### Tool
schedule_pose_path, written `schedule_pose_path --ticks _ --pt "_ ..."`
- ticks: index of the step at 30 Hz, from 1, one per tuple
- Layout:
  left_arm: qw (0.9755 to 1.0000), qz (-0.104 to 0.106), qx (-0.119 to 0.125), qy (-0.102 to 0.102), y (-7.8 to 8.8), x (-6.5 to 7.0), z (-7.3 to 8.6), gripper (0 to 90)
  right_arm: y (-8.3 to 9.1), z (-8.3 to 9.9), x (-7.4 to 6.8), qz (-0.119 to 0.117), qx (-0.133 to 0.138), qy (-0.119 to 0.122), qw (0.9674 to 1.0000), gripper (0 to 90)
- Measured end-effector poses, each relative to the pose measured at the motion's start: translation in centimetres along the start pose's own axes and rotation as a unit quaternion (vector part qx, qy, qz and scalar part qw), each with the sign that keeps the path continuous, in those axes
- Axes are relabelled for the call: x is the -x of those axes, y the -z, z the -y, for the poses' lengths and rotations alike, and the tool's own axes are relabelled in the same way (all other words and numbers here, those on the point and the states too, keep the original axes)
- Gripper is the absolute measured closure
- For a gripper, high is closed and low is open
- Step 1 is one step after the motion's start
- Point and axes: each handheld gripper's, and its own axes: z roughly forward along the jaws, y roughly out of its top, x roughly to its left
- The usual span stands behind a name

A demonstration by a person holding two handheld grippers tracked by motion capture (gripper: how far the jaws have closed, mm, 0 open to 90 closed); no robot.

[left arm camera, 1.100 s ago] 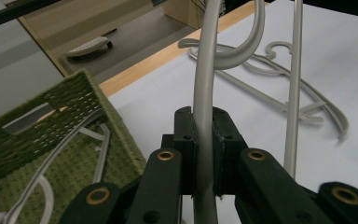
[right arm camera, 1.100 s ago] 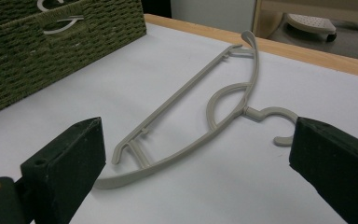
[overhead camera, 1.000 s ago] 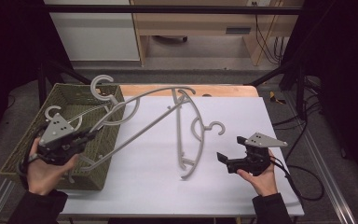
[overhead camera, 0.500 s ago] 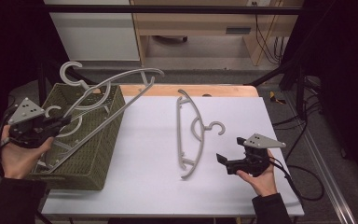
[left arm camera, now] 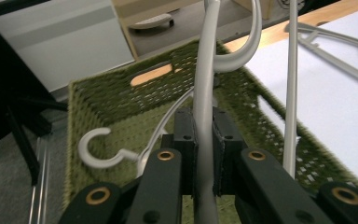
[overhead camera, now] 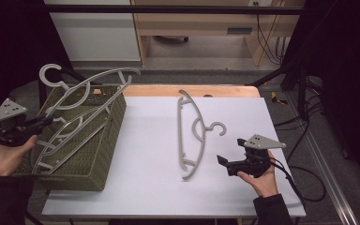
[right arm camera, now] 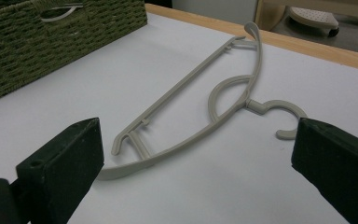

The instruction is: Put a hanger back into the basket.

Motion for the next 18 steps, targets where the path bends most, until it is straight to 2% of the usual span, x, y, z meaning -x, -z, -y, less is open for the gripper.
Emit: schedule_pose_path --ticks 7,11,15,18 --pt "0.9994 -0.020 -0.021 0.017 -0.5 -1.8 2.0 82.5 -0.2 0.1 -0.1 0.003 -0.003 -0.002 1.0000 2.5" --pt "0.9988 -0.029 -0.033 0.019 -0.9 -2.5 2.9 82.4 -0.3 0.1 -0.1 0.004 -0.006 -0.001 1.0000 2.6" --pt "0.9984 -0.034 -0.038 0.026 -1.2 -3.2 3.4 82.4 -0.4 0.1 -0.1 0.004 -0.007 -0.001 1.0000 2.6" --pt "0.9980 -0.037 -0.047 0.021 -1.5 -3.4 3.5 82.4 -0.4 0.1 -0.1 0.005 -0.008 0.000 1.0000 2.6"
